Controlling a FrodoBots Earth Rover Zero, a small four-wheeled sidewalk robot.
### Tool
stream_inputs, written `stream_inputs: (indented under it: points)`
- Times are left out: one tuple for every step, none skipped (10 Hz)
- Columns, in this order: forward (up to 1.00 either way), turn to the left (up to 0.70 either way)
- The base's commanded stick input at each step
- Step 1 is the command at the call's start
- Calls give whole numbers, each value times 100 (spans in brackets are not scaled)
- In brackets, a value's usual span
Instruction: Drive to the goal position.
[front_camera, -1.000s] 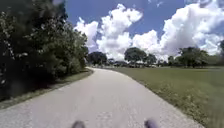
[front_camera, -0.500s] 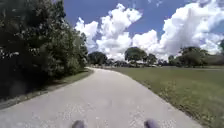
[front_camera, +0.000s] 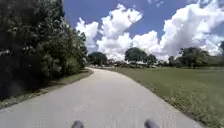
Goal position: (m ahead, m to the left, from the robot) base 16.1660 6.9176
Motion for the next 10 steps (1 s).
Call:
stream_inputs:
  points:
    - [50,0]
    - [50,0]
    - [50,0]
    - [50,0]
    - [50,0]
    - [50,0]
    - [50,0]
    - [50,0]
    - [50,0]
    - [50,0]
